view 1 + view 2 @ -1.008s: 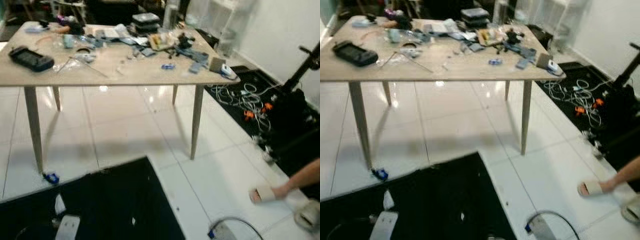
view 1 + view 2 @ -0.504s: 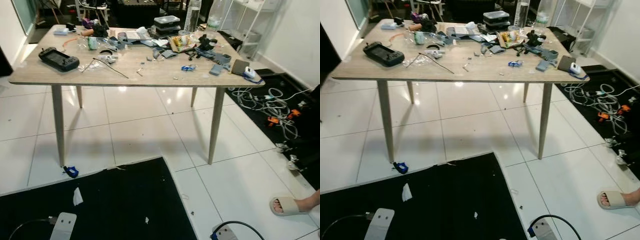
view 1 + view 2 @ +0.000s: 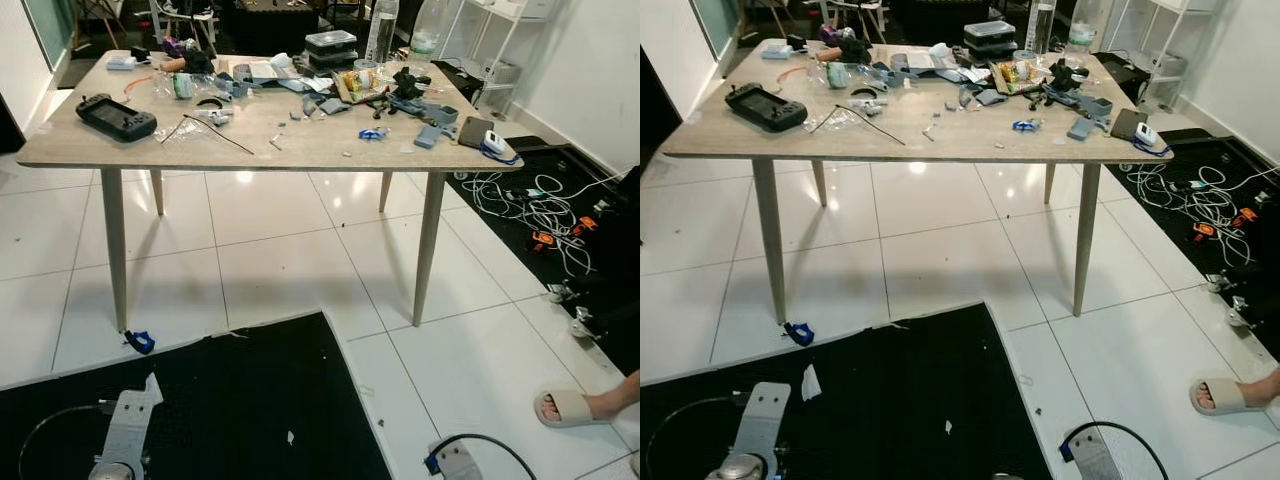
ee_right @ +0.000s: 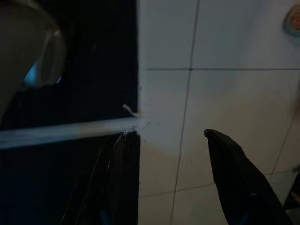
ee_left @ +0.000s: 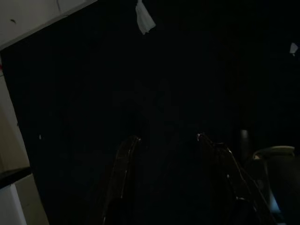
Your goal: Picking trash to rubbish bin
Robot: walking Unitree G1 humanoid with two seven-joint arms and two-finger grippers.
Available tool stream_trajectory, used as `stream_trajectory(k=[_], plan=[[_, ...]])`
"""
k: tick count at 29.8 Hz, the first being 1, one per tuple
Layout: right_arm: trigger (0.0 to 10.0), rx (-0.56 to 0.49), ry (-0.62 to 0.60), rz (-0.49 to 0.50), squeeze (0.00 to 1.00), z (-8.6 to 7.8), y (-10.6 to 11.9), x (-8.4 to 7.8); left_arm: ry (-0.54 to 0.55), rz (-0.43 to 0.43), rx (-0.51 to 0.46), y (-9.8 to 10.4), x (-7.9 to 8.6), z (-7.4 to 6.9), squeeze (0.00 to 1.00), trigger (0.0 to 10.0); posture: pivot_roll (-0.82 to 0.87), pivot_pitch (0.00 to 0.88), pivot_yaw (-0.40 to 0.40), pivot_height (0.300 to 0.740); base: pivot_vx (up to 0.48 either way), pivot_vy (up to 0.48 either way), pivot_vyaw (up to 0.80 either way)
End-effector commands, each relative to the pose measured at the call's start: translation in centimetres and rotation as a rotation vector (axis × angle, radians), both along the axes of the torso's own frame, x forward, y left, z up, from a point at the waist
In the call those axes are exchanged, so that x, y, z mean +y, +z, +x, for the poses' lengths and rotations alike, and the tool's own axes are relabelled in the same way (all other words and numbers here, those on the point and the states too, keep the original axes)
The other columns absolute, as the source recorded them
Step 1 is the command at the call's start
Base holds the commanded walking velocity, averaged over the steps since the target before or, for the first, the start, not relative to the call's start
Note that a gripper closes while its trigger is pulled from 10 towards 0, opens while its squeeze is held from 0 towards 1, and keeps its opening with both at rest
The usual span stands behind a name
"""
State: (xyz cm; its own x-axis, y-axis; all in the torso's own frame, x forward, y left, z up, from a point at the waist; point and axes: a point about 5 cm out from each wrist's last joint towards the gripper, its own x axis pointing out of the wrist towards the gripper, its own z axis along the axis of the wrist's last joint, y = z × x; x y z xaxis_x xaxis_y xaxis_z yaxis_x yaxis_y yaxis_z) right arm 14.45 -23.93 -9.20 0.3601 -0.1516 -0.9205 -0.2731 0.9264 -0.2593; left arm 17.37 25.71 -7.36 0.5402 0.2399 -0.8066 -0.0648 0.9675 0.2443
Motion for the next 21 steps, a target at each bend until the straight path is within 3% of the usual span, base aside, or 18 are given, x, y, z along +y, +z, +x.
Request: stream_trajectory(k=[1,9,13,15,16,21], plan=[[10.0,-0.032,-0.017,0.0,0.0,0.7,0.3,-0.2,0.002,0.002,-0.017,0.3,0.1,0.5,0.0,10.0,0.01,0.047,-0.039,0.74,0.285,0.0,0.0],[10.0,-0.01,0.009,0.0,0.0,0.6,0.2,0.0,-0.004,-0.005,-0.054,0.7,-0.1,1.3,0.0,10.0,0.0,0.045,-0.039,0.74,0.306,0.0,0.0],[10.0,0.037,0.028,-0.007,0.0,-0.6,-0.3,0.1,0.014,0.001,-0.117,1.6,0.5,2.6,0.0,10.0,0.01,0.047,-0.041,0.74,0.328,0.0,-0.8],[10.0,0.037,0.028,-0.007,0.0,-0.6,-0.3,0.1,0.014,0.001,-0.117,1.6,0.5,2.6,0.0,10.0,0.01,0.047,-0.041,0.74,0.334,0.0,-0.8],[10.0,0.06,0.026,-0.01,0.0,-1.3,-0.5,0.0,0.023,0.014,-0.188,2.9,1.3,4.1,0.0,10.0,0.01,0.047,-0.041,0.74,0.334,0.0,-0.8],[10.0,0.078,0.026,-0.012,0.0,-2.0,-0.7,-0.1,0.042,0.019,-0.299,4.8,2.3,6.3,0.0,10.0,0.01,0.045,-0.039,0.74,0.337,0.0,-0.8]])
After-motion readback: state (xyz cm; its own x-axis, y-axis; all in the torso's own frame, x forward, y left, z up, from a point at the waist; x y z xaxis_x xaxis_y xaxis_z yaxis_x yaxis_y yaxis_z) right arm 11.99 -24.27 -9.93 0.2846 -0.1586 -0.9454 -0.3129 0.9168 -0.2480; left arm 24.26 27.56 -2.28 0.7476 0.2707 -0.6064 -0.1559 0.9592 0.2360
